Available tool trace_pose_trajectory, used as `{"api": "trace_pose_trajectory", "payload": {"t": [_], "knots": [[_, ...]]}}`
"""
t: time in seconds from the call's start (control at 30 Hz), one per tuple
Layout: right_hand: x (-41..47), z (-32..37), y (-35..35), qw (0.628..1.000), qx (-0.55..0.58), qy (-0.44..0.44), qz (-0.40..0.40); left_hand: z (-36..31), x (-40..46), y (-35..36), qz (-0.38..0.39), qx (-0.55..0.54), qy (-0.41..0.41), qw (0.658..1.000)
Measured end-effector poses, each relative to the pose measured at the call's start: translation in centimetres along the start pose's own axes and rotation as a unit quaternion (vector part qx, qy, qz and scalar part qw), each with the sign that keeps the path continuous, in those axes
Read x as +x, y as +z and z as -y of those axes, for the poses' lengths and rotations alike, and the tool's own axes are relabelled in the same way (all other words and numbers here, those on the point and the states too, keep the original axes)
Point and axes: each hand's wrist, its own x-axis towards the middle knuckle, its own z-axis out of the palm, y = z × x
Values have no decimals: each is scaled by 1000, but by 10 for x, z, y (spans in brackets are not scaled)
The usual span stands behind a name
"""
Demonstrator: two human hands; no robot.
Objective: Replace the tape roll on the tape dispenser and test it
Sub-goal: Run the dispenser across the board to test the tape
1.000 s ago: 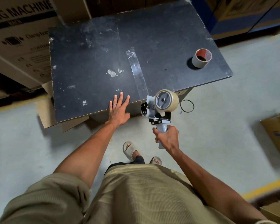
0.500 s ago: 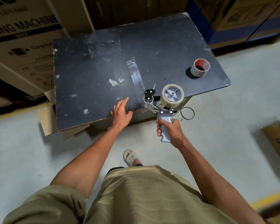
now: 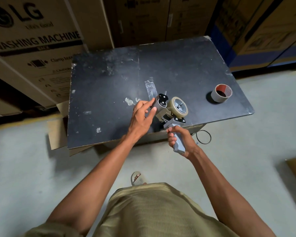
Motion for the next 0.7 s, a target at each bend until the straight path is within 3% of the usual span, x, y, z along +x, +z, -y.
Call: {"api": "trace_pose_trajectory", "payload": {"t": [0.17, 0.43, 0.7], "knots": [[6, 7, 4, 1000, 15, 18, 0, -2, 6, -8, -19, -6, 19, 1000], [11, 11, 4, 999, 28, 32, -1, -7, 25, -25, -46, -64, -16, 997], [14, 12, -3, 999, 19, 37, 14, -8, 37, -39, 8, -94, -32, 995]]}}
